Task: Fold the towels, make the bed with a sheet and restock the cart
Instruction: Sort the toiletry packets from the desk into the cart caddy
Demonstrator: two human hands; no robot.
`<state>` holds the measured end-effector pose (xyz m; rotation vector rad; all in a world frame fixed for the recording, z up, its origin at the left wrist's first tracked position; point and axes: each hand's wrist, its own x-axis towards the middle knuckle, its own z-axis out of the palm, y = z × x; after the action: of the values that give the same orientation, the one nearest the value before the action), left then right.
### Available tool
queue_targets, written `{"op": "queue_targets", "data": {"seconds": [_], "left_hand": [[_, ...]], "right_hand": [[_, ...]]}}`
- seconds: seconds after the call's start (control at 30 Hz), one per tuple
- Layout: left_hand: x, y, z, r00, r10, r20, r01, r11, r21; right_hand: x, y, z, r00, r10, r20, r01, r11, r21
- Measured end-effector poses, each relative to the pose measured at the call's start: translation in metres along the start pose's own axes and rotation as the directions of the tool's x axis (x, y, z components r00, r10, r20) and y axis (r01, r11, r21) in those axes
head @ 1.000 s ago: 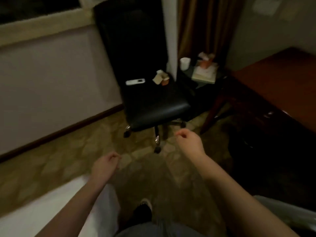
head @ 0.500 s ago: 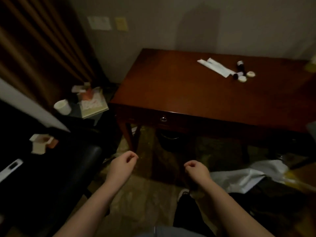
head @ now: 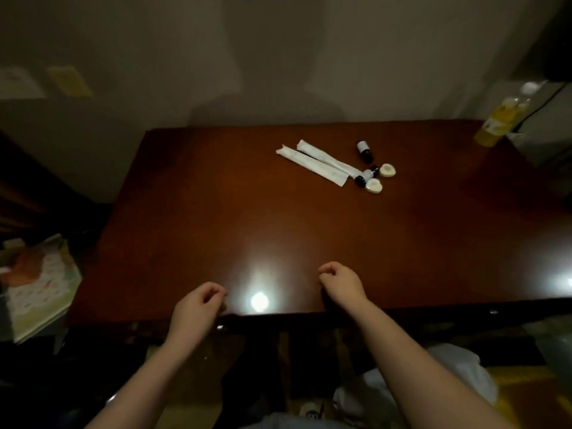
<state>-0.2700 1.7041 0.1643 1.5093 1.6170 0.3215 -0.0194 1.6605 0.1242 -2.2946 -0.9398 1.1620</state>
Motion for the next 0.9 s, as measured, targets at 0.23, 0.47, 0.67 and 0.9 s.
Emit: {"op": "queue_targets", "data": {"seconds": [0.23, 0.47, 0.67, 0.9], "left_hand": [[0.139, 0.076, 0.006, 0.977, 0.139, 0.160, -0.138, 0.990, -0.016], [0.218, 0.142, 0.047, 0.932, 0.140, 0.334, -0.192, 0.973, 0.127], [0.262, 0.206, 0.106, 0.907, 0.104, 0.409, -0.191, 0.965, 0.178], [0.306, 0.264, 0.181, 0.947, -0.112, 0.300, -0.011, 0.925, 0.380]], "right_hand": [[0.078, -0.048, -0.036, 0.980, 0.095, -0.176, -0.099, 0.995, -0.018], [0.128, -0.052, -0.081, 0.889, 0.260, -0.377, -0.259, 0.964, 0.054], [0.194, -0.061, -0.115, 0.811, 0.353, -0.467, -0.356, 0.930, 0.085], [0.247, -0.048, -0.118, 0.842, 0.230, -0.488, -0.364, 0.910, -0.198]]}}
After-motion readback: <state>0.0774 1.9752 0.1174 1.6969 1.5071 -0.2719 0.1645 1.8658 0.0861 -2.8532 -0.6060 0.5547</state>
